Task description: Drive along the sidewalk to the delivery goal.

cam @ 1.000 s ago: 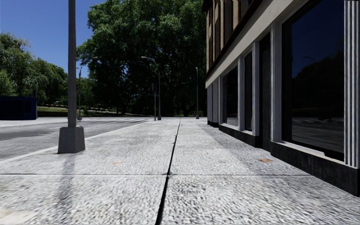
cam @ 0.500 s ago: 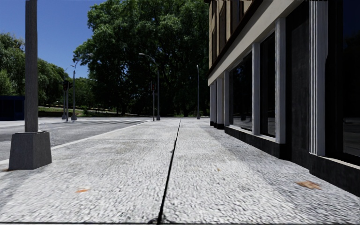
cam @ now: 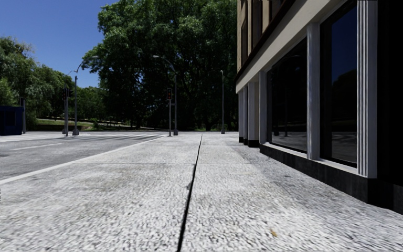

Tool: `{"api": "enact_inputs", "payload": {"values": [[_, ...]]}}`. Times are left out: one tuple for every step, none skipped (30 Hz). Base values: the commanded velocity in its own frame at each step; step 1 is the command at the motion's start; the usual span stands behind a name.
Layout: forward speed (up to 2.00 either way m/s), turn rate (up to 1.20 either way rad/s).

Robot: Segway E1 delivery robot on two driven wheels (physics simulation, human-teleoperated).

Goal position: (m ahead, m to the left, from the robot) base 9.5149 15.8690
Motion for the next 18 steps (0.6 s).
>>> {"api": "enact_inputs", "payload": {"values": [[2.0, 0.0], [2.0, 0.0], [2.0, 0.0], [2.0, 0.0], [2.0, 0.0], [2.0, 0.0], [2.0, 0.0], [2.0, 0.0], [2.0, 0.0], [2.0, 0.0], [2.0, 0.0], [2.0, 0.0], [2.0, 0.0], [2.0, 0.0], [2.0, 0.0], [2.0, 0.0], [2.0, 0.0], [2.0, 0.0]]}}
